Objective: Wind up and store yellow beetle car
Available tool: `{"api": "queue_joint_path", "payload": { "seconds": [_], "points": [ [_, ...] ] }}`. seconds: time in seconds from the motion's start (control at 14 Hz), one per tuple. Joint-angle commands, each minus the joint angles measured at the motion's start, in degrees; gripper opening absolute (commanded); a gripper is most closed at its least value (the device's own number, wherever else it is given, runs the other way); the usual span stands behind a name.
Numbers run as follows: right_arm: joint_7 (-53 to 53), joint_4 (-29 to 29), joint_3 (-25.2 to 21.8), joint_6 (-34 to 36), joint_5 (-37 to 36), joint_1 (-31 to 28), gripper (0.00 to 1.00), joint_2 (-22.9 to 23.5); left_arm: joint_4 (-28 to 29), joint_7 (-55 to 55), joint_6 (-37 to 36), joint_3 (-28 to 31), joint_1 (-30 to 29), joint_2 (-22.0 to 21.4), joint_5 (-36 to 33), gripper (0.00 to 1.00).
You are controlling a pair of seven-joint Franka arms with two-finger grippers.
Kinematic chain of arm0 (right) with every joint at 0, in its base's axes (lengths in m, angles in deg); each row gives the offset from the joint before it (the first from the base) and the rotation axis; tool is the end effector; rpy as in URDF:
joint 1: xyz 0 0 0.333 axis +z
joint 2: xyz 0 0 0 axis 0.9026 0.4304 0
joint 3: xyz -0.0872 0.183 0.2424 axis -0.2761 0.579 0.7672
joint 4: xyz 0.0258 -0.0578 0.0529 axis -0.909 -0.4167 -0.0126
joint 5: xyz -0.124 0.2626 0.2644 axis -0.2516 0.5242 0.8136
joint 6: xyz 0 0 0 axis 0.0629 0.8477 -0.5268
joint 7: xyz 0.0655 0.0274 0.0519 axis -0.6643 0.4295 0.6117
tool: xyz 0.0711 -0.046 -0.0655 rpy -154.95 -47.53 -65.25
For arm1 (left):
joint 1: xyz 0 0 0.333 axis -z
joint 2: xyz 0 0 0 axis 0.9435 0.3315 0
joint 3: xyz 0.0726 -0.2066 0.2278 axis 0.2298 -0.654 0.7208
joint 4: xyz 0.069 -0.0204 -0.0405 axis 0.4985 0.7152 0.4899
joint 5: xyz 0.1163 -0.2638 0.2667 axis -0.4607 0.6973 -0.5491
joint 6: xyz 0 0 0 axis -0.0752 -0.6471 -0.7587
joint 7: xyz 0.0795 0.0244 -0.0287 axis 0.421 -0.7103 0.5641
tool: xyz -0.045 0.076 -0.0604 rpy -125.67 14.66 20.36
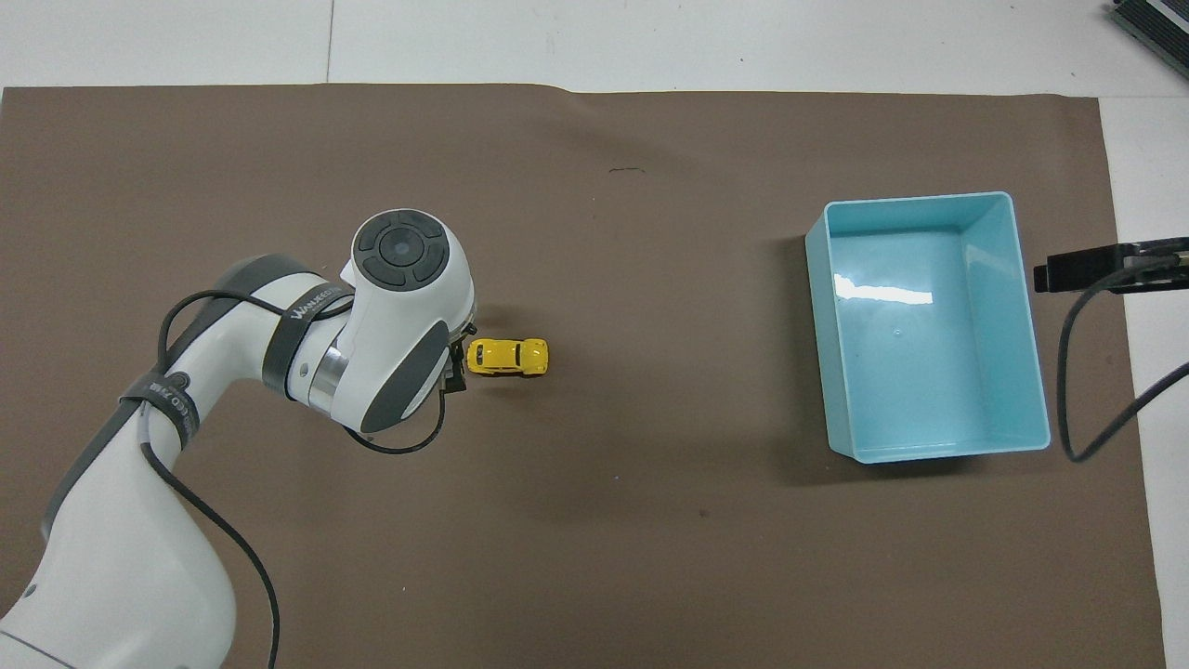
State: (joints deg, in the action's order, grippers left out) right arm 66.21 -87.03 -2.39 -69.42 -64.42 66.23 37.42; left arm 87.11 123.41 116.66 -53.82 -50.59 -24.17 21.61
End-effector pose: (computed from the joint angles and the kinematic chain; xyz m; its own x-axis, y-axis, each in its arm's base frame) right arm 0.5523 -0.0150 0.6478 0.9906 0.0222 0.1348 0.0259 -0.9993 -0.0257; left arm 0.5575 -0.2927 0.3482 -0.1086 0.9898 0.0923 0.9937 0.1108 -0.0185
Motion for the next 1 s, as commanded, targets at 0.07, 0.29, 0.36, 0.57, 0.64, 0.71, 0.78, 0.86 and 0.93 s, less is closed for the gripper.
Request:
{"api": "queue_joint_path", "payload": {
  "seconds": [0.07, 0.29, 0.36, 0.57, 0.64, 0.71, 0.78, 0.86, 0.93],
  "points": [
    [1.4, -0.1, 0.4, 1.0, -0.3, -0.7, 1.0, -0.6, -0.1, -0.4, -0.6, 0.1, -0.2, -0.2, -0.8, 1.0],
    [2.2, -0.3, 0.6, 2.3, -0.2, -0.7, 1.0, -0.9, -0.3, -0.6, 0.1, 0.2, -0.4, -0.1, -0.7, 1.0],
    [2.4, -0.4, 0.6, 2.6, -0.1, -0.3, 1.0, -0.9, -1.3, -0.6, 0.1, 0.3, -0.4, 0.2, -0.6, 1.0],
    [8.2, -0.7, 0.7, 3.6, 0.1, 1.0, 1.0, -1.5, -2.9, -1.0, 0.5, 0.2, -3.1, -0.1, -0.4, 1.0],
    [9.9, -0.6, 0.8, 3.6, 0.1, 2.0, 1.0, -1.6, -4.1, -1.4, 0.5, 0.2, -3.6, -0.1, -0.3, 1.0],
    [10.8, -0.8, 0.8, 3.7, 0.2, 2.6, 1.0, -1.7, -5.0, -2.3, 0.5, 0.2, -4.0, -0.1, -0.3, 1.0],
    [11.7, -0.9, 1.1, 3.7, 0.2, 3.4, 1.0, -1.7, -6.0, -3.2, 0.4, 0.2, -4.3, -0.1, -0.3, 1.0],
    [13.0, -1.1, 1.2, 3.7, 0.2, 4.0, 1.0, -1.8, -6.6, -4.3, 0.3, 0.2, -4.5, -0.1, -0.3, 1.0],
    [15.6, -1.5, 1.6, 3.7, 0.2, 4.9, 1.0, -2.4, -7.2, -5.1, 0.1, 0.4, -4.6, -0.3, -0.2, 1.0]
  ]
}}
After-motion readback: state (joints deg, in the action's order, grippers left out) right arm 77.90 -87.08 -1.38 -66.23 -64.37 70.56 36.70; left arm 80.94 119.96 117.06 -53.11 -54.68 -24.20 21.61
